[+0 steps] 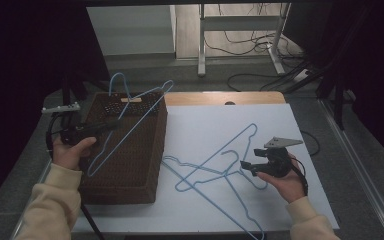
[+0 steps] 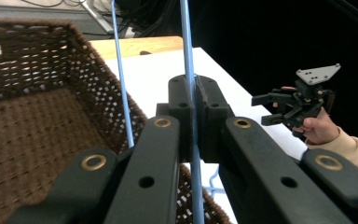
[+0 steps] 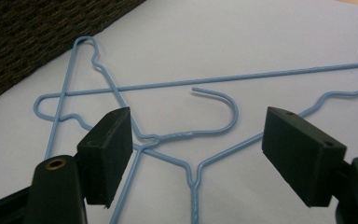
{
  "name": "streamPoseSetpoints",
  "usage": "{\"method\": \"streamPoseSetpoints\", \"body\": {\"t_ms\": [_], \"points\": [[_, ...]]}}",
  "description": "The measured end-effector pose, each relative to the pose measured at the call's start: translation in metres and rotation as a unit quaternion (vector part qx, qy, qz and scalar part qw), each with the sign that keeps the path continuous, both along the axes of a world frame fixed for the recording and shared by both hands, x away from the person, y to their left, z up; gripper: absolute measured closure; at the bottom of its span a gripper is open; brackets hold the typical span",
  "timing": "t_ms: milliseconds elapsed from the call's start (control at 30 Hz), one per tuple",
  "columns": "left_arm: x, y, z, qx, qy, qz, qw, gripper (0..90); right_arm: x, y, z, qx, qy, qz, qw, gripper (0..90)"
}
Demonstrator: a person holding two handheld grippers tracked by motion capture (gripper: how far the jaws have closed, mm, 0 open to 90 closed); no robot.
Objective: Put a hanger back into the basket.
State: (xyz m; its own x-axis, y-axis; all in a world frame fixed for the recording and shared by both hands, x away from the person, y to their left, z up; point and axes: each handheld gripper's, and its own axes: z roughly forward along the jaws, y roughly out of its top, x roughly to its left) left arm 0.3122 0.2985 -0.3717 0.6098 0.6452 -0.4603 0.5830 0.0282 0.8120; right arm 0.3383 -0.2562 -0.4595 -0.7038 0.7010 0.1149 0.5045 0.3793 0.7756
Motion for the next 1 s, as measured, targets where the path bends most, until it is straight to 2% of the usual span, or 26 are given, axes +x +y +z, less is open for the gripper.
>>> {"method": "streamPoseSetpoints", "body": {"t_ms": [400, 533, 800, 1000], "points": [[-0.002, 0.028, -0.013, 0.003, 0.01, 0.024, 0.9997, 86.3, 0.0, 0.003, -0.002, -0.007, 0.006, 0.005, 1.0, 24.6], [-0.001, 0.034, -0.019, 0.007, 0.02, 0.03, 0.9993, 86.3, 0.0, 0.003, -0.003, -0.007, 0.007, 0.004, 0.9999, 24.4], [0.001, 0.035, -0.031, 0.015, 0.032, 0.021, 0.9992, 86.4, 0.0, 0.002, -0.003, -0.009, 0.008, 0.004, 0.9999, 24.3], [0.006, 0.035, -0.043, 0.029, 0.05, 0.017, 0.9982, 86.4, 0.0, 0.003, -0.003, -0.012, 0.008, 0.005, 0.9999, 24.3]]}}
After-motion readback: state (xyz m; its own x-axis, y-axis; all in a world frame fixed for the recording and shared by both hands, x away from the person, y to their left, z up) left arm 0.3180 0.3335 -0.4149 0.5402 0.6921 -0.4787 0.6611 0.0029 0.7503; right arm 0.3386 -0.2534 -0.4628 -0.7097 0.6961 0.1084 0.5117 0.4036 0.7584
